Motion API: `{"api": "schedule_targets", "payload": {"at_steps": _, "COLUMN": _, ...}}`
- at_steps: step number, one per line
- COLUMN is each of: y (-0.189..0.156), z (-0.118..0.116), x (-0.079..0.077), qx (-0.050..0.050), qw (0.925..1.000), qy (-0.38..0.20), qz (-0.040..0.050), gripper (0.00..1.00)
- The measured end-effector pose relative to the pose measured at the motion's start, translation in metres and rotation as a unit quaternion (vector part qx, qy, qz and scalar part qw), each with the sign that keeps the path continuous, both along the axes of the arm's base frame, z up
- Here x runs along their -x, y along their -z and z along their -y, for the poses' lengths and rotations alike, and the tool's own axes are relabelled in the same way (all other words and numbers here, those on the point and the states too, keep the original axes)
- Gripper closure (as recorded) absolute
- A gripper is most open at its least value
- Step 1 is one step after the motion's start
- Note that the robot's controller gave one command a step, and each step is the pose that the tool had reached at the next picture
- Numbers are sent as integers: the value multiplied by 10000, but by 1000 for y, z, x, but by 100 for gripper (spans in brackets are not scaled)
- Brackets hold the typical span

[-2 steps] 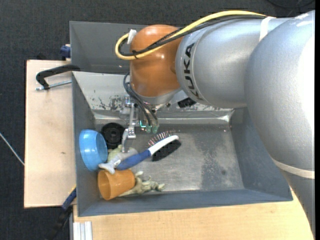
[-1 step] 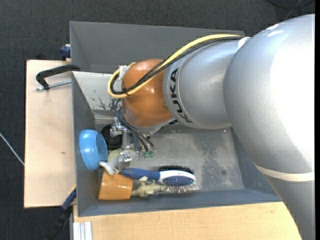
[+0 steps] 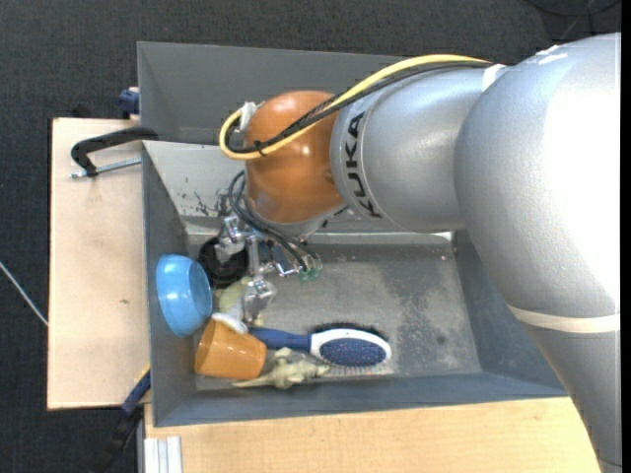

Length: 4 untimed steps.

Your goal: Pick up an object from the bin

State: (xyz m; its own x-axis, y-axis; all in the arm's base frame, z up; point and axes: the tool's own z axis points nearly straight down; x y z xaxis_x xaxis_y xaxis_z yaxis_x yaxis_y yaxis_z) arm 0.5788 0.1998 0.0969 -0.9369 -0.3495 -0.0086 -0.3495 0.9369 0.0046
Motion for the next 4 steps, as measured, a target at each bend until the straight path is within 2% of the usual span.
{"api": "schedule_targets", "payload": {"at_steps": 1, "y": -6, "z": -2, "x": -5, "qx": -46, "qw": 9999, "qy": 14, "qz": 105, "gripper": 100}}
{"api": "schedule_targets", "payload": {"at_steps": 2, "y": -41, "z": -5, "x": -5, "qx": 5, "qw": 9994, "qy": 352, "qz": 19, "gripper": 100}}
{"api": "schedule_targets", "payload": {"at_steps": 3, "y": -76, "z": -11, "x": 0, "qx": 8, "qw": 9992, "qy": 390, "qz": 11, "gripper": 100}}
{"api": "schedule_targets", "payload": {"at_steps": 4, "y": -52, "z": -11, "x": -4, "qx": 26, "qw": 9967, "qy": 811, "qz": -34, "gripper": 100}}
